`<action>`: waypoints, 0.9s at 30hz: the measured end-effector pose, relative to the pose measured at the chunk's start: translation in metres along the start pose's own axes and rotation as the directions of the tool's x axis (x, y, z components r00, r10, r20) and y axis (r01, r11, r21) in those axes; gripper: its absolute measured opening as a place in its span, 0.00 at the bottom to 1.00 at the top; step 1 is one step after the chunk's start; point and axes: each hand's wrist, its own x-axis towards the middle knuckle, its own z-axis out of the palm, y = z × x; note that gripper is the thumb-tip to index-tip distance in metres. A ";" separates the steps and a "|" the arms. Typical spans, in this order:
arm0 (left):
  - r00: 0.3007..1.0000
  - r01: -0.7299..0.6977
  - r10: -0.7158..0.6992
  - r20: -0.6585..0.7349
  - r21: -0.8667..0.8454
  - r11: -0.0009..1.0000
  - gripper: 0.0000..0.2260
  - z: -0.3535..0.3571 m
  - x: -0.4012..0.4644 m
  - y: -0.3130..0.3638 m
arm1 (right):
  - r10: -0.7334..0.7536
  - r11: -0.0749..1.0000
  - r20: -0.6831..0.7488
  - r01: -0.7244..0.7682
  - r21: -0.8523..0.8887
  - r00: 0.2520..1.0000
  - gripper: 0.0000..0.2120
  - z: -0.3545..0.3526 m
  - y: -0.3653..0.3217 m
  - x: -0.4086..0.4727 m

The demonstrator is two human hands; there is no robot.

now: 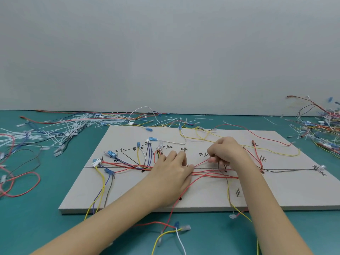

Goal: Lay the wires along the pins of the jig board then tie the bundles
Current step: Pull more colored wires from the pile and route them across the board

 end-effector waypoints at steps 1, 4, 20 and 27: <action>1.000 0.001 -0.001 0.009 -0.003 1.000 0.17 0.001 0.000 -0.001 | 0.006 1.000 -0.012 -0.006 0.025 1.000 0.06 0.002 0.000 0.001; 1.000 -0.001 0.001 0.031 -0.003 1.000 0.19 0.003 0.000 -0.003 | 0.033 0.998 -0.013 -0.032 0.049 0.999 0.08 0.007 -0.003 0.008; 0.999 -0.002 0.002 0.046 -0.002 1.000 0.18 0.006 0.000 -0.003 | -0.226 0.730 -0.147 0.068 -0.680 0.963 0.13 0.049 -0.031 0.016; 0.998 0.011 -0.011 0.061 -0.001 1.000 0.17 0.004 -0.001 -0.003 | -0.374 0.363 -0.011 0.135 -0.922 0.927 0.15 0.073 -0.031 0.001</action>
